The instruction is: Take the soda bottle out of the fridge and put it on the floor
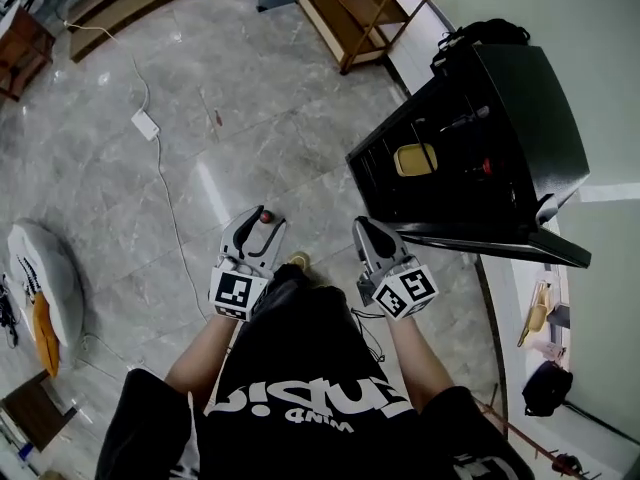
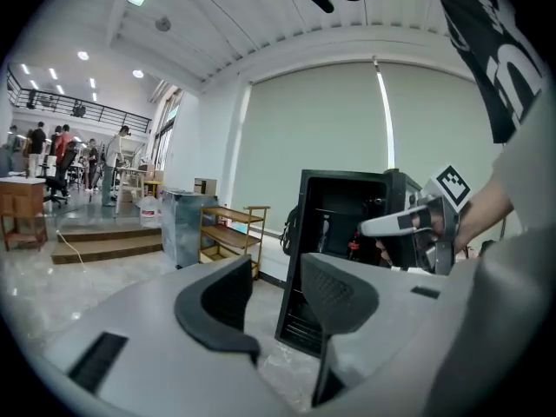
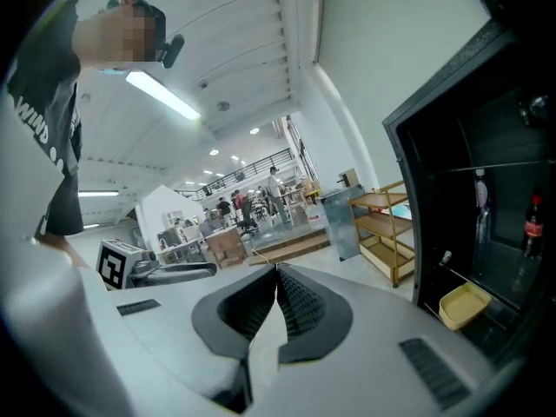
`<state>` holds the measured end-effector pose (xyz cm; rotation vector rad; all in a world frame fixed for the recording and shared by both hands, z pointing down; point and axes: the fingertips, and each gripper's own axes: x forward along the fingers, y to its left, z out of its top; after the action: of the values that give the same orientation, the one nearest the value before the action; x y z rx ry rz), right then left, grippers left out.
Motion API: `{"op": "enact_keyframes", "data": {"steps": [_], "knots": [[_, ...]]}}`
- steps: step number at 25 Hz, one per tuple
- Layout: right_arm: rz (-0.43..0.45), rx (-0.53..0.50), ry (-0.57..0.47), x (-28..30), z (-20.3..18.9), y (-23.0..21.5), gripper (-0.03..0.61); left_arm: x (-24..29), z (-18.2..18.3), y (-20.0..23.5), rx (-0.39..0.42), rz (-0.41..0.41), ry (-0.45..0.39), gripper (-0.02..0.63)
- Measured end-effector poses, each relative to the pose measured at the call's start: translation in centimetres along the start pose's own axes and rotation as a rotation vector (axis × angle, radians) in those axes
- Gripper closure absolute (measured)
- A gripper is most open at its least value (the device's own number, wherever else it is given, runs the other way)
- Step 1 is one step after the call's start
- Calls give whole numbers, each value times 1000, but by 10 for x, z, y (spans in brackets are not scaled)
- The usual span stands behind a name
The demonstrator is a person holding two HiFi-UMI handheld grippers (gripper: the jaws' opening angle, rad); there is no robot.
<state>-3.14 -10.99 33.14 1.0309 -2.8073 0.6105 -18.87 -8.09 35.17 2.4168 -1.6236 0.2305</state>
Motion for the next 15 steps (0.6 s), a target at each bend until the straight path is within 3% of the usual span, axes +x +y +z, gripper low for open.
{"op": "enact_keyframes", "data": {"steps": [4, 9, 15], "knots": [[-25, -15, -31, -21, 19, -7, 553, 4, 19, -17, -9, -20, 12, 606], [-68, -49, -38, -48, 33, -15, 554, 8, 39, -46, -30, -80, 28, 606], [-119, -85, -51, -91, 43, -22, 554, 14, 62, -83, 7, -117, 19, 606]]}}
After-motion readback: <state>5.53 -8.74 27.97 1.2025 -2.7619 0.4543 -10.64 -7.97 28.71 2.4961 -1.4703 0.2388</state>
